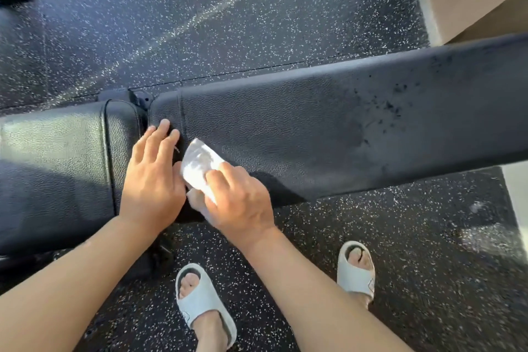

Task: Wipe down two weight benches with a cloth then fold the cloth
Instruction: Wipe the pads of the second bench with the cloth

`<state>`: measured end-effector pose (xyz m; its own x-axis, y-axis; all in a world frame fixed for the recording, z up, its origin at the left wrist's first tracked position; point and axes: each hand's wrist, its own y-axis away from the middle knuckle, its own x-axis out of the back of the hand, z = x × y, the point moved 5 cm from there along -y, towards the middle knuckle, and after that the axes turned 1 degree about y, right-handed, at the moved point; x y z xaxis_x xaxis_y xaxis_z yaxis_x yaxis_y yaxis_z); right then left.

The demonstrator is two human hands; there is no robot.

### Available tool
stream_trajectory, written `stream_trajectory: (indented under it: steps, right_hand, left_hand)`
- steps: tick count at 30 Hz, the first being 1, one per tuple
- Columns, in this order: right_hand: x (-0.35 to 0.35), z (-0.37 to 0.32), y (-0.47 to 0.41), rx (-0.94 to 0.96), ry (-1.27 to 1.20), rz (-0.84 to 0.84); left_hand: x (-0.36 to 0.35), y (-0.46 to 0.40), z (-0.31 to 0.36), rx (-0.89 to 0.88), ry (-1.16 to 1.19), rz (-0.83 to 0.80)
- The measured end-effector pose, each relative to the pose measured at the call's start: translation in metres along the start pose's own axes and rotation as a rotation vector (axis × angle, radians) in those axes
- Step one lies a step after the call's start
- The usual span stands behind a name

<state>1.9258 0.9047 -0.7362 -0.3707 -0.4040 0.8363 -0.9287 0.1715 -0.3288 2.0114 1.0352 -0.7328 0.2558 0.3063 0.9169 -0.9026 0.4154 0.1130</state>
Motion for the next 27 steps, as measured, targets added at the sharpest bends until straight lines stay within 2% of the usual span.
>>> stream_trajectory:
  steps: [3,7,10,12,16,19,21,23,26,27]
  right_hand:
    - [0.015,0.036,-0.002,0.03,-0.014,-0.035]
    - [0.07,0.137,-0.009,-0.054,0.143,-0.046]
    - [0.116,0.217,-0.015,-0.18,0.241,-0.025]
    - [0.134,0.253,-0.016,-0.302,0.221,-0.062]
    - [0.133,0.248,-0.006,-0.339,0.238,-0.03]
    - [0.118,0.206,0.011,-0.206,0.175,0.019]
    - [0.108,0.182,0.023,-0.086,0.111,0.051]
    - [0.106,0.177,0.024,-0.068,0.037,0.085]
    - [0.113,0.197,0.015,0.111,0.122,0.068]
    - [0.118,0.215,0.008,0.106,0.156,0.056]
  left_hand:
    - [0.002,-0.007,0.006,0.036,-0.051,-0.036]
    - [0.0,-0.022,0.026,0.093,-0.077,0.016]
    - [-0.003,-0.032,0.046,0.102,-0.034,0.078]
    - [-0.009,-0.042,0.068,0.05,-0.026,0.088]
    - [-0.034,-0.062,0.137,-0.11,-0.009,0.011]
    - [-0.055,-0.082,0.182,-0.169,-0.044,-0.032]
    - [-0.063,-0.099,0.2,-0.156,-0.071,-0.001]
    - [-0.072,-0.111,0.209,-0.095,-0.069,0.051]
    - [-0.081,-0.112,0.212,-0.03,-0.067,0.125]
    - [-0.083,-0.111,0.212,-0.022,-0.07,0.134]
